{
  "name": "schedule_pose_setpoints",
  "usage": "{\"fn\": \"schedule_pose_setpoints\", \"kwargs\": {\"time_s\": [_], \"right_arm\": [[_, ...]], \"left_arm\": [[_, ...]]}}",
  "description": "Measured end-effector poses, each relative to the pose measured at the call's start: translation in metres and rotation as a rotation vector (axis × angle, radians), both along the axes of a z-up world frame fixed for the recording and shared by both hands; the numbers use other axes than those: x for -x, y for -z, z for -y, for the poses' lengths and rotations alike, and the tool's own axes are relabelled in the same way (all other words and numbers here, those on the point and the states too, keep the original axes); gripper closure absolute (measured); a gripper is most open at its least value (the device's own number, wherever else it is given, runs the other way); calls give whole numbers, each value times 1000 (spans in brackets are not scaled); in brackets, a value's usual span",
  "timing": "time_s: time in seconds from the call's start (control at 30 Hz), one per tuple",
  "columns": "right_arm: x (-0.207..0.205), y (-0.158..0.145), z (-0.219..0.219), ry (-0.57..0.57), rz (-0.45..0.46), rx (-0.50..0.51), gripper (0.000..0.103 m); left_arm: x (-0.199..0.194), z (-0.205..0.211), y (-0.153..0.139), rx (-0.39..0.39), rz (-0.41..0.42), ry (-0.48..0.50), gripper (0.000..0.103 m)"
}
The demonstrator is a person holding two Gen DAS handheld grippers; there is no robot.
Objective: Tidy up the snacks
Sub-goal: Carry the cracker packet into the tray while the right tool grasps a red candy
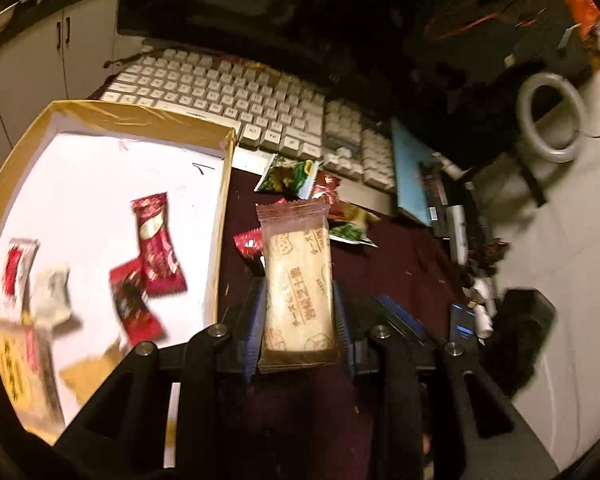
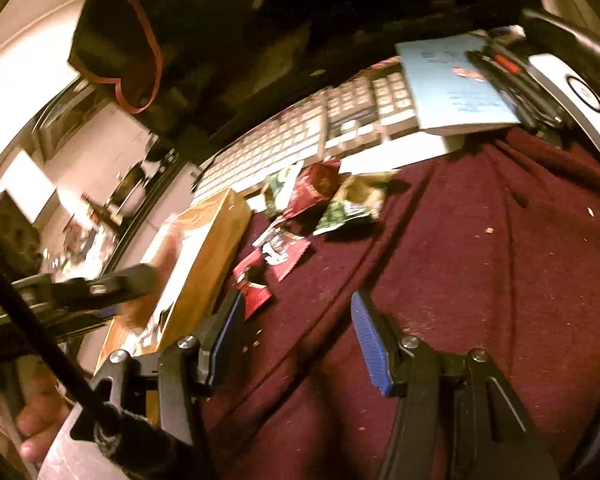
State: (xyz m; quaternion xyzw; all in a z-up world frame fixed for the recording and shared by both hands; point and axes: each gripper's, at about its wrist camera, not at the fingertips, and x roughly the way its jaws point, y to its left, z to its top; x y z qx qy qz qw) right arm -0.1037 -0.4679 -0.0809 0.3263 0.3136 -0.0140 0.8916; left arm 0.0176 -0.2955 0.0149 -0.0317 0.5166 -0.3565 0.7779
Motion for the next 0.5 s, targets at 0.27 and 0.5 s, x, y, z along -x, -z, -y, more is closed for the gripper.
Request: {"fn": "schedule_pose_setpoints", "kwargs": {"time_s": [0.27,0.5], "right_arm": [[-50,-20,-52,-163,-78,122,47],[-102,-19,-82,-220,-207,193,50]], "left_arm": [[23,-68,-15,78,49,-107,69],[22,-110,-20,66,104,-195,69]]}}
